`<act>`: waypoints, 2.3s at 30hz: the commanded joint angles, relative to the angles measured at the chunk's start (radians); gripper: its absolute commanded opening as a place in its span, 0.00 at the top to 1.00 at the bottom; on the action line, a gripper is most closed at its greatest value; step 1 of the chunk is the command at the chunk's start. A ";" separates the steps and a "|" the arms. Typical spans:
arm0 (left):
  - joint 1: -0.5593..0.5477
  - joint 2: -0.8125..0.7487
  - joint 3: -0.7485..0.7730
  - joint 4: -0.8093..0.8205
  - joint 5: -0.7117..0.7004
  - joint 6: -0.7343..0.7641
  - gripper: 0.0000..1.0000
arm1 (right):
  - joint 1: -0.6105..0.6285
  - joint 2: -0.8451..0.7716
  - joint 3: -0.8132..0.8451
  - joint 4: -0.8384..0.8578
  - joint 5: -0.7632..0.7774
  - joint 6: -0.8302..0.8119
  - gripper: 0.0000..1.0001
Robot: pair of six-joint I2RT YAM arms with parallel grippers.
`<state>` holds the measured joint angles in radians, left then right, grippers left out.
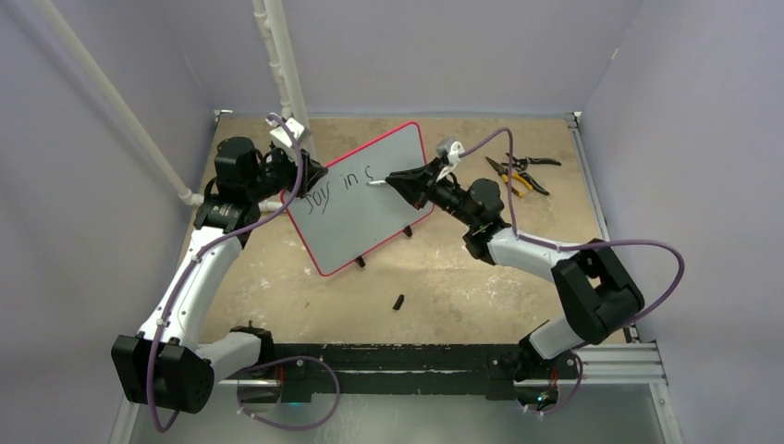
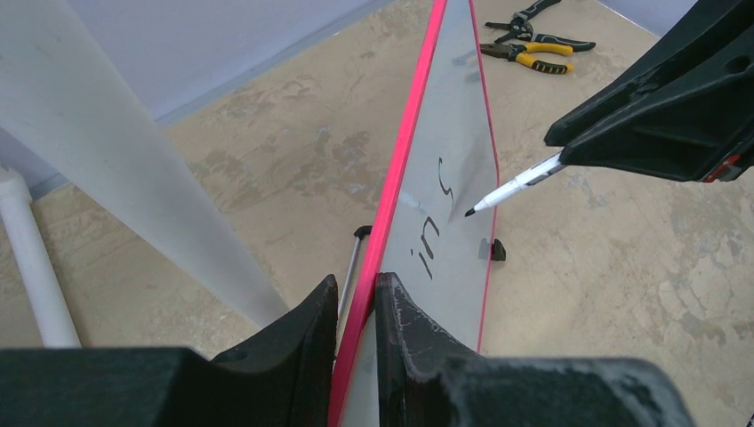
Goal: Write a sentence on the whiteboard
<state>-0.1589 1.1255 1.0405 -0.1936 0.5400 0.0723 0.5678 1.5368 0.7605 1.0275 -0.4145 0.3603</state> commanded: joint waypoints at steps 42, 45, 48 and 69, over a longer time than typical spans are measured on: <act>0.019 -0.008 -0.014 0.025 0.024 -0.003 0.82 | -0.008 -0.025 0.013 -0.042 0.183 -0.035 1.00; 0.019 -0.009 -0.013 0.025 0.024 -0.003 0.82 | -0.008 -0.026 -0.001 -0.038 0.182 -0.031 1.00; 0.021 -0.009 -0.014 0.026 0.026 -0.005 0.82 | -0.008 -0.026 -0.007 -0.039 0.180 -0.027 1.00; 0.027 -0.007 -0.016 0.028 0.034 -0.005 0.82 | -0.008 -0.058 0.065 0.040 0.175 -0.004 1.00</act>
<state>-0.1440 1.1244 1.0340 -0.1848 0.5678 0.0715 0.5625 1.4715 0.7715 1.0107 -0.2512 0.3515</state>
